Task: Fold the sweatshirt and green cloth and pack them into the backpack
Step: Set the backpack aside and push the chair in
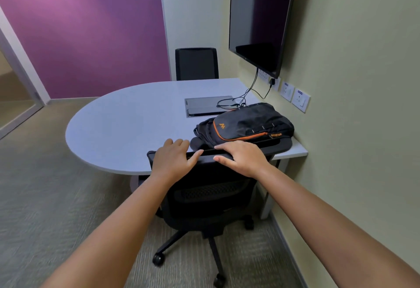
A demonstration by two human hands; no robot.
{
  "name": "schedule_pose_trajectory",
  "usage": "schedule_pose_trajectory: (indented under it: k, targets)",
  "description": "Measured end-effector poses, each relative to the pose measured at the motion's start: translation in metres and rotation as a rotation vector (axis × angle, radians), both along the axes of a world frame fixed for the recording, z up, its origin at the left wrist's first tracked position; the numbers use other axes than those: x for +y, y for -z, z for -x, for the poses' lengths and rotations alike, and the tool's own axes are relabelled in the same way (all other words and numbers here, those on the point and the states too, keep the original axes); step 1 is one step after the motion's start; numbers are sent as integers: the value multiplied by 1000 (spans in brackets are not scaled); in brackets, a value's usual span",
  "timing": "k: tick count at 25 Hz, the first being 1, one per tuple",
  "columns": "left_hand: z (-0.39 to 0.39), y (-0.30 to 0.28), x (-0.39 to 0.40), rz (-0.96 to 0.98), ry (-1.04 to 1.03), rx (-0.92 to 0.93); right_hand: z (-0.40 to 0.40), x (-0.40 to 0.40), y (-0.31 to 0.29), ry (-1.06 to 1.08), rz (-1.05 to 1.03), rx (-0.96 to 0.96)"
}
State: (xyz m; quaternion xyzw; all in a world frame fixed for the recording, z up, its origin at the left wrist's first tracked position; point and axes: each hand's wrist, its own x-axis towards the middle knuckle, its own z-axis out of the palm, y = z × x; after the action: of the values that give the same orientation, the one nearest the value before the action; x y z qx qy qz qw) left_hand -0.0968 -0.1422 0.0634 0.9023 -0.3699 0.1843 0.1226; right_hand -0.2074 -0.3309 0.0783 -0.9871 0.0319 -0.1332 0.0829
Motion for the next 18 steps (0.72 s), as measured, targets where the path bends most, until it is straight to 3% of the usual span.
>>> schedule_pose_trajectory:
  k: [18]
  targets:
    - [-58,3,-53,-5,43,23,-42,-47,-2,41,-6,37]
